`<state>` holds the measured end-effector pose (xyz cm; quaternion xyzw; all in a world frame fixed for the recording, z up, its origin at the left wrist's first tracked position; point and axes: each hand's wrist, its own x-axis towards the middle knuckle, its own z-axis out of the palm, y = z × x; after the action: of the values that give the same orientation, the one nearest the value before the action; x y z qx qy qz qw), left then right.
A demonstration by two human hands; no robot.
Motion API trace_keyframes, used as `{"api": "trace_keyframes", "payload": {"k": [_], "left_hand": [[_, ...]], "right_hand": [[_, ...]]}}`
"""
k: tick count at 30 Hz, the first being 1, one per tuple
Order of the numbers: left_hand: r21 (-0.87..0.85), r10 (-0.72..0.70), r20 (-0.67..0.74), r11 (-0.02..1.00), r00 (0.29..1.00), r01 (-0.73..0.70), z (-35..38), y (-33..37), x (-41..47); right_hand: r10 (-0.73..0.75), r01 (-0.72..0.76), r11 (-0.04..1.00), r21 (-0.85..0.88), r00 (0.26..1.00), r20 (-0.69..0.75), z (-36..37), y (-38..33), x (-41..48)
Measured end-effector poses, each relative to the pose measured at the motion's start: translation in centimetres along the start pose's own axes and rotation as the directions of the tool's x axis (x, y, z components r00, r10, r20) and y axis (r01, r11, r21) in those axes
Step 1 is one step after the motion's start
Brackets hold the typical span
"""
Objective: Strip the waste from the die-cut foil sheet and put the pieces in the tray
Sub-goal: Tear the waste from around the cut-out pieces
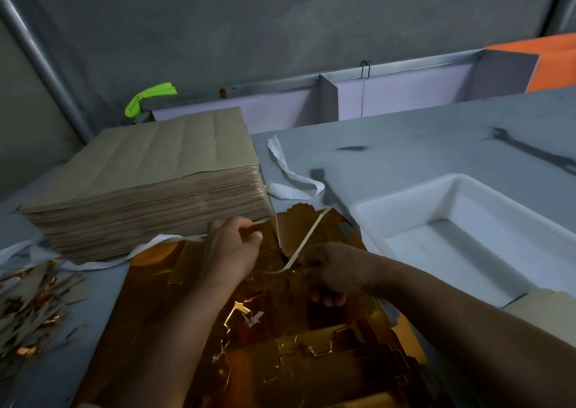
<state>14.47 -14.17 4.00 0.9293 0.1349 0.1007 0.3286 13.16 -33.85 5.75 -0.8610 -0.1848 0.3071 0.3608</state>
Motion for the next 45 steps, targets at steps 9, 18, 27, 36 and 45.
{"api": "trace_keyframes", "payload": {"k": [9,18,27,36,45], "left_hand": [[0.175,-0.304,0.050,0.940,0.951,0.291,-4.7,-6.3,-0.2],[0.381,-0.354,0.078,0.874,0.932,0.301,-5.2,-7.2,-1.0],[0.264,-0.374,0.101,0.904,0.922,0.337,-5.4,-7.1,-1.3],[0.102,-0.359,0.114,0.932,0.926,0.349,-5.3,-7.2,-1.3],[-0.150,-0.366,0.144,0.910,0.919,0.386,-4.6,-7.8,-0.9]], "right_hand": [[-0.023,0.050,0.988,0.146,0.983,-0.181,-0.1,-0.3,-0.6],[0.025,0.005,0.992,0.126,0.973,-0.228,0.0,0.0,-0.1],[0.044,-0.036,0.997,0.064,0.992,-0.122,0.0,-0.2,-0.2],[0.049,-0.045,0.998,0.037,0.992,-0.113,0.2,-0.2,-0.2],[0.047,-0.042,0.998,0.043,0.992,-0.113,0.1,-0.2,-0.2]]}}
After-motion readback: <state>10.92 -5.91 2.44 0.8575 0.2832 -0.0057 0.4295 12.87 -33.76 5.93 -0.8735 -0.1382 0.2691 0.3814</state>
